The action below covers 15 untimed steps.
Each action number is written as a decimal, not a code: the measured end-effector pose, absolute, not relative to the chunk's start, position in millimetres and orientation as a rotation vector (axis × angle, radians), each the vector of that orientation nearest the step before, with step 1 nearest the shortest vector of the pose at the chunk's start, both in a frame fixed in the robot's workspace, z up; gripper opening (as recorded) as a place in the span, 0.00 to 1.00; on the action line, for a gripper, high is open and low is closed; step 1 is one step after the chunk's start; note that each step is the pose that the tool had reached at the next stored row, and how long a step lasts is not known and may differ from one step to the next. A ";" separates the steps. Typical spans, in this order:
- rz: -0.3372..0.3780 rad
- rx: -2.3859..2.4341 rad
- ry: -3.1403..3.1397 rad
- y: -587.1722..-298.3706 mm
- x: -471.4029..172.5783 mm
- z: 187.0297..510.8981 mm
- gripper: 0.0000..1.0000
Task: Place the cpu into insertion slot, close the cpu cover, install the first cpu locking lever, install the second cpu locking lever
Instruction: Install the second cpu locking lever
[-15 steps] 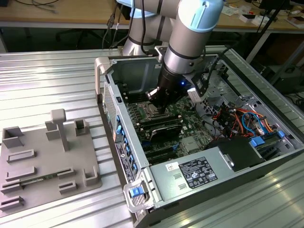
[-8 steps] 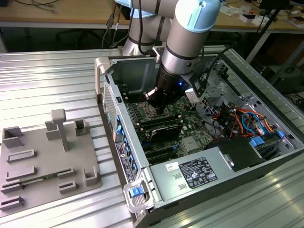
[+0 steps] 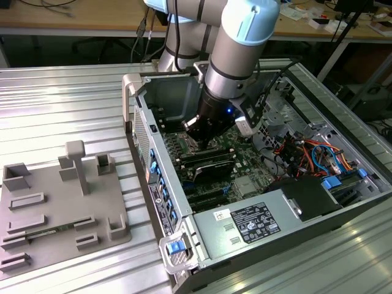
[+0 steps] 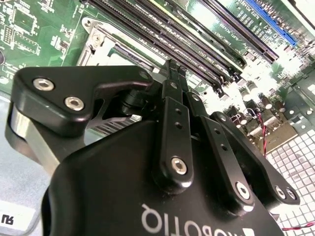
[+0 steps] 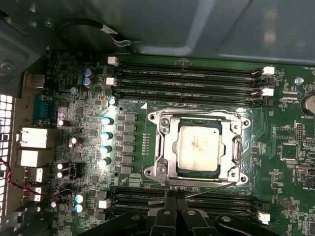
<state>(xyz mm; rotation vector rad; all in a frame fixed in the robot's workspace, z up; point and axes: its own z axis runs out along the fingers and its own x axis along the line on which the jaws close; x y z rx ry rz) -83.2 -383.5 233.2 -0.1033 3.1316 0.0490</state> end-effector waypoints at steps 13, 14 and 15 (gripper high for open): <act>0.051 -0.103 3.134 -383.5 -84.3 229.0 0.11; 0.052 -0.103 3.135 -383.5 -84.6 228.7 0.11; 0.053 -0.103 3.135 -383.5 -84.9 228.4 0.11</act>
